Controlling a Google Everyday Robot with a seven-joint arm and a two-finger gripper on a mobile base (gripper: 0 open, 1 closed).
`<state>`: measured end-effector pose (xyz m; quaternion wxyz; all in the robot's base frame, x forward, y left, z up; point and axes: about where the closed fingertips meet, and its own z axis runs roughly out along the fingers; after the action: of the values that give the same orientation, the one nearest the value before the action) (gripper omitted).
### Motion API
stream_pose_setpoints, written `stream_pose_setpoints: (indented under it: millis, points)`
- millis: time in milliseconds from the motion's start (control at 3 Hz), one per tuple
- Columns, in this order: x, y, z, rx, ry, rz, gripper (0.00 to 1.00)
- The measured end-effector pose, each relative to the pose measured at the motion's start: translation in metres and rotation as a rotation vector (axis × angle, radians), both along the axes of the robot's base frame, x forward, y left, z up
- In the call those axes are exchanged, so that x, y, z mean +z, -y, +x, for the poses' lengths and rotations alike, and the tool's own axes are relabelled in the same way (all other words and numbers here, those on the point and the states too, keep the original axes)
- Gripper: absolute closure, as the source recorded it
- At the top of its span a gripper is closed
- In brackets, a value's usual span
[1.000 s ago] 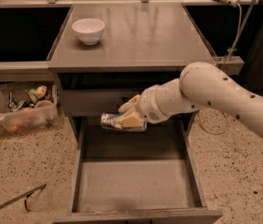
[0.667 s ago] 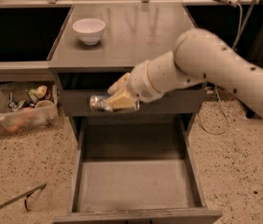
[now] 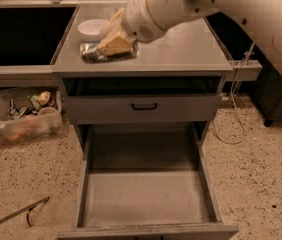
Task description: Pick redbull can from middle drawer and place on counter
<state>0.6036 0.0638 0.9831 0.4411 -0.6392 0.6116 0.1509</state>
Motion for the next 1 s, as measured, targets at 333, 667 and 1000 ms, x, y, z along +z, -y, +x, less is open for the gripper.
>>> stream_pose_setpoints:
  millis: [333, 667, 1000]
  points:
    - [0.045, 0.008, 0.073, -0.113, 0.139, -0.012, 1.0]
    - [0.057, 0.019, 0.143, -0.216, 0.19, -0.045, 1.0]
    - [0.029, 0.025, 0.198, -0.254, 0.157, -0.072, 1.0]
